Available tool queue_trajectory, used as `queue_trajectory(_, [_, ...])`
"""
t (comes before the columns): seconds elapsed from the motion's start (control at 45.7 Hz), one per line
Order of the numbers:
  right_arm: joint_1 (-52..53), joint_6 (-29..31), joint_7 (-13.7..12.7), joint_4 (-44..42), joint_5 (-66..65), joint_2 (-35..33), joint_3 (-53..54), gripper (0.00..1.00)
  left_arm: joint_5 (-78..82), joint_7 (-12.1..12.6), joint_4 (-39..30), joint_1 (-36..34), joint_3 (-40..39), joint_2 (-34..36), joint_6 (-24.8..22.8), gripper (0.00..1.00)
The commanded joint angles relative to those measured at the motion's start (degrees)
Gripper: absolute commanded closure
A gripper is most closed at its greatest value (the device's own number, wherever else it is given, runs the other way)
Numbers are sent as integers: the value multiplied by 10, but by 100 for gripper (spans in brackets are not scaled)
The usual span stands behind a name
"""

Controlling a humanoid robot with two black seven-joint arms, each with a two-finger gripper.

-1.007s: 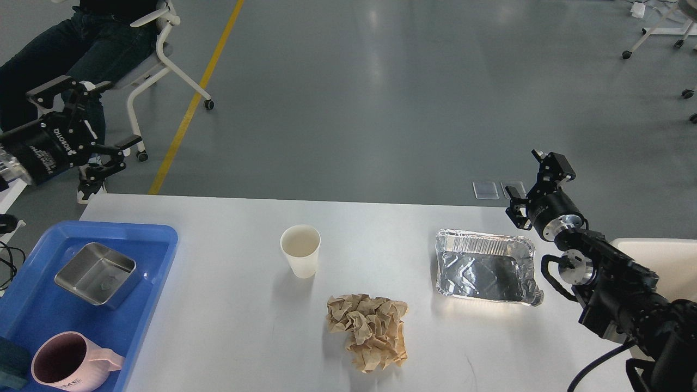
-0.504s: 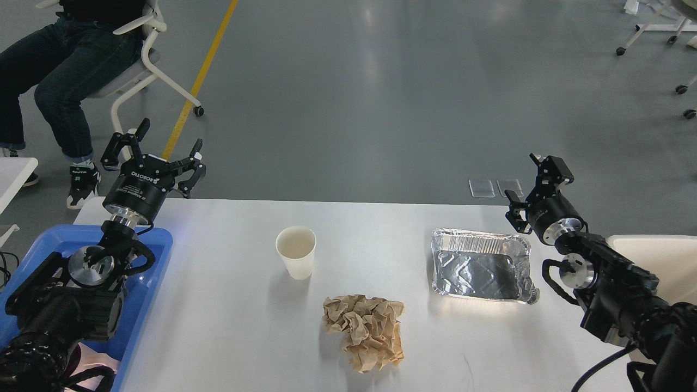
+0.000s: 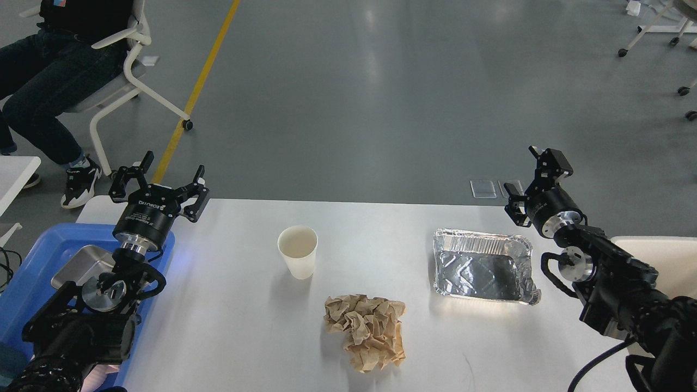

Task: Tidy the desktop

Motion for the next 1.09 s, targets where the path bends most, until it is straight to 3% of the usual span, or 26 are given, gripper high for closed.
queue_trajectory(0.0, [2,3,0,6,-46,-2,-24,0,1,0,0,0,0,-8,-6,2])
queue_trajectory(0.109, [3,6,1,38,-92,-26,-65,0,1,3,0,1,4,-3,-9,2])
queue_trajectory(0.241, [7,2,9,149,-169,-89,-127,0,1,5,0,1,8,3,-10,2])
queue_trajectory(0.547, [12,-73,3,498,-436,-335,-154,0,6,6,1,1,11,-5,-9,2])
queue_trajectory(0.657, [11,-75,1,589,-492,-434,-164,0,18,6,1,1,16,-5,-10,2])
queue_trajectory(0.81, [14,-64,1,673,-542,-571,-182,0,19,5,1,5,38,-5,-10,2])
queue_trajectory(0.941, [12,-44,1,710,-647,-646,-191,0,19,5,1,5,49,-5,-10,2])
queue_trajectory(1.073, [14,-15,2,735,-662,-728,-188,0,19,4,1,5,61,-5,-8,2])
